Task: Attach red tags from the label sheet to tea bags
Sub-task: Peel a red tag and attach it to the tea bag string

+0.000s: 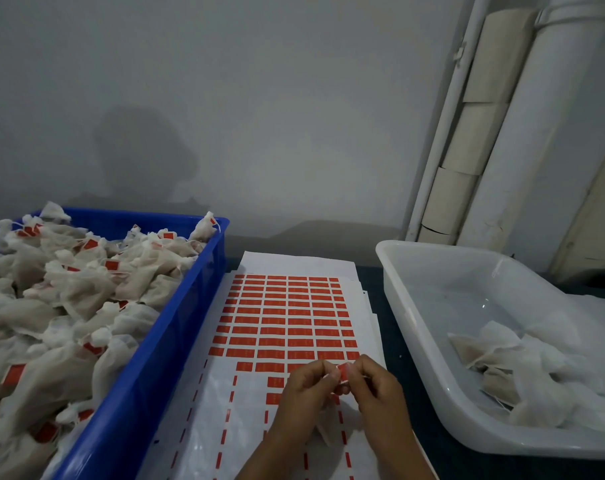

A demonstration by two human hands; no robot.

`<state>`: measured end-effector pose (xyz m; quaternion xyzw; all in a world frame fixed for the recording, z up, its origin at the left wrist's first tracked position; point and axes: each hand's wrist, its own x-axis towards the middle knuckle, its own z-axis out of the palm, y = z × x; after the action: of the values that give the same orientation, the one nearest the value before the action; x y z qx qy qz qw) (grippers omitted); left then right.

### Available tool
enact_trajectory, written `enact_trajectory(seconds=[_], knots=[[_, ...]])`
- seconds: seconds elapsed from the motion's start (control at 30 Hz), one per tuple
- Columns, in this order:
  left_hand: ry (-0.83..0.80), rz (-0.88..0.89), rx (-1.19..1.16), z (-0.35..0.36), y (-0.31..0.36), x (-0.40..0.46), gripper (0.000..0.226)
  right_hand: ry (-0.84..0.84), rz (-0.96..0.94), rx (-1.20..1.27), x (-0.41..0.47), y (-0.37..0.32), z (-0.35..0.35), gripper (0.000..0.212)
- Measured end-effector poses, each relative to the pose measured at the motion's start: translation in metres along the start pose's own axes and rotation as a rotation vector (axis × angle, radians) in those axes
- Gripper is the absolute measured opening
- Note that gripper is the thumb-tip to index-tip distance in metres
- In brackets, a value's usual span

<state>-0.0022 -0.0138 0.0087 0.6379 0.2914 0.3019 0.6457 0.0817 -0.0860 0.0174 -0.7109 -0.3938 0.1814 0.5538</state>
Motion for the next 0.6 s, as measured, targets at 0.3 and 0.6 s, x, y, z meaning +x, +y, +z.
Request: enact_trajectory(seconds=[0.3, 0.6], knots=[[-0.010, 0.074, 0.043, 0.0010, -0.0006, -0.0015, 0.018, 0.029, 0.053, 0.069, -0.0025, -0.0008, 0.0027, 0.015], [0.006, 0.103, 0.026, 0.0050, -0.0048, -0.0027, 0.020, 0.012, 0.059, 0.082, -0.0004, -0.0024, 0.0041, 0.016]])
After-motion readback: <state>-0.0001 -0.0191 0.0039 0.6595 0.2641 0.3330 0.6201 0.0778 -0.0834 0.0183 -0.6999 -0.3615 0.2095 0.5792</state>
